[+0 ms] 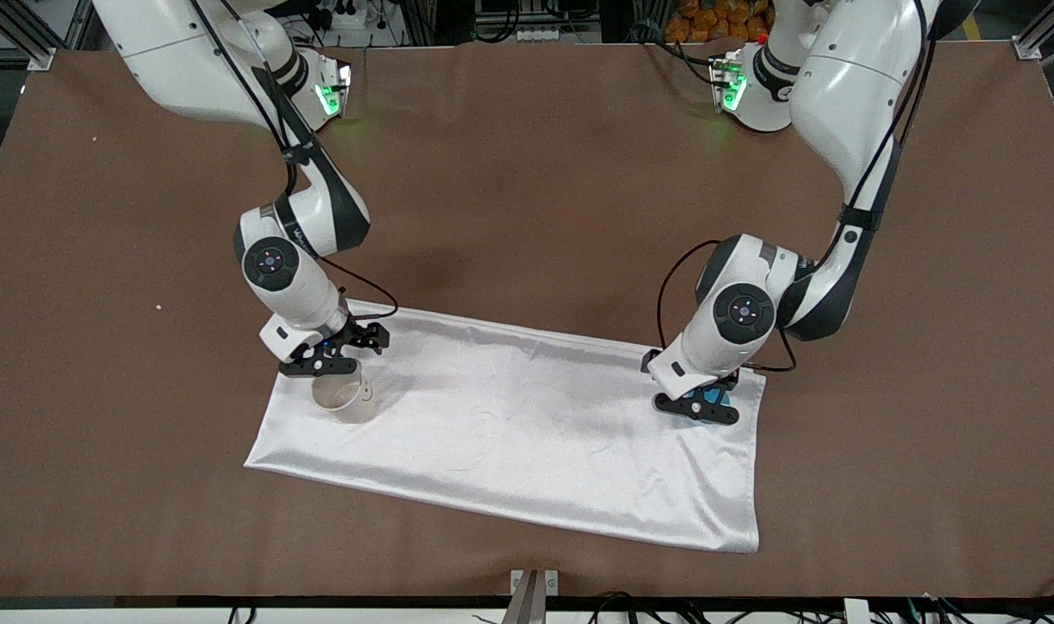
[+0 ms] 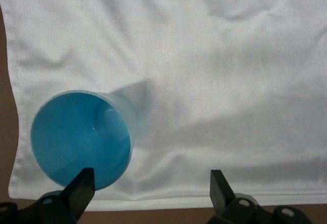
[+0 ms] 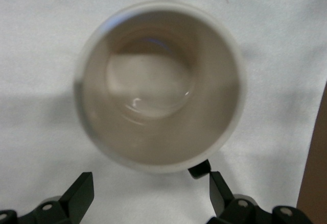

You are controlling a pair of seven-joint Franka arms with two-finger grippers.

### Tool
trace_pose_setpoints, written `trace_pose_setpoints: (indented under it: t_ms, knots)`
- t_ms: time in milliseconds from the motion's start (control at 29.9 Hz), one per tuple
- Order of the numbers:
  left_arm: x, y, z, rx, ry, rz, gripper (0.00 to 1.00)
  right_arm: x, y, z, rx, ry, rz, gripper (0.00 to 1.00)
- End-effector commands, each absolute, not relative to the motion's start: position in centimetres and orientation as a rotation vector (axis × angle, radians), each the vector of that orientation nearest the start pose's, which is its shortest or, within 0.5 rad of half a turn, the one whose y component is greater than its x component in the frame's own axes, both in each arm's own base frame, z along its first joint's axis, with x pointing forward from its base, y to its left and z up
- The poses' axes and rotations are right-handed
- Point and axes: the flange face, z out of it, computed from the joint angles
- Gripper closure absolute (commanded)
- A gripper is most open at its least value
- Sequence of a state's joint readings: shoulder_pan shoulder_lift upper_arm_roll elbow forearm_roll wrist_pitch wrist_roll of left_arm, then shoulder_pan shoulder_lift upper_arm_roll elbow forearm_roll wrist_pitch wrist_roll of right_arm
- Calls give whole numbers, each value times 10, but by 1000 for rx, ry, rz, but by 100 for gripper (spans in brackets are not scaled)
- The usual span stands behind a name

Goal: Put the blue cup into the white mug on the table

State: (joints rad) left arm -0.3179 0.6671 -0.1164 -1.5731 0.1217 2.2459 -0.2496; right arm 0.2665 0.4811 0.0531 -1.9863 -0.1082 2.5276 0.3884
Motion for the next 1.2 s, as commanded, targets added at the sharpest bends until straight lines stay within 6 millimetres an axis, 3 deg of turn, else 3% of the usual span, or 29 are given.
trace_pose_setpoints:
  t_ms: [0,601,1035,1069,1169]
  knots:
    - [649,-284,251,-3073,431,-71,0,603,180,219,-3166,-26,-153,0]
    - [650,-285,234,-3070,473,-84,0,609,179,227,-3161,-75,-175,0]
    - [653,-280,217,-3050,603,-94,0,608,185,255,-3106,-719,-174,0]
    - [653,-280,216,-3047,619,-95,1,608,184,255,-3098,-762,-173,0]
    - [654,-280,216,-3039,663,-111,31,609,179,255,-3078,-864,-167,0]
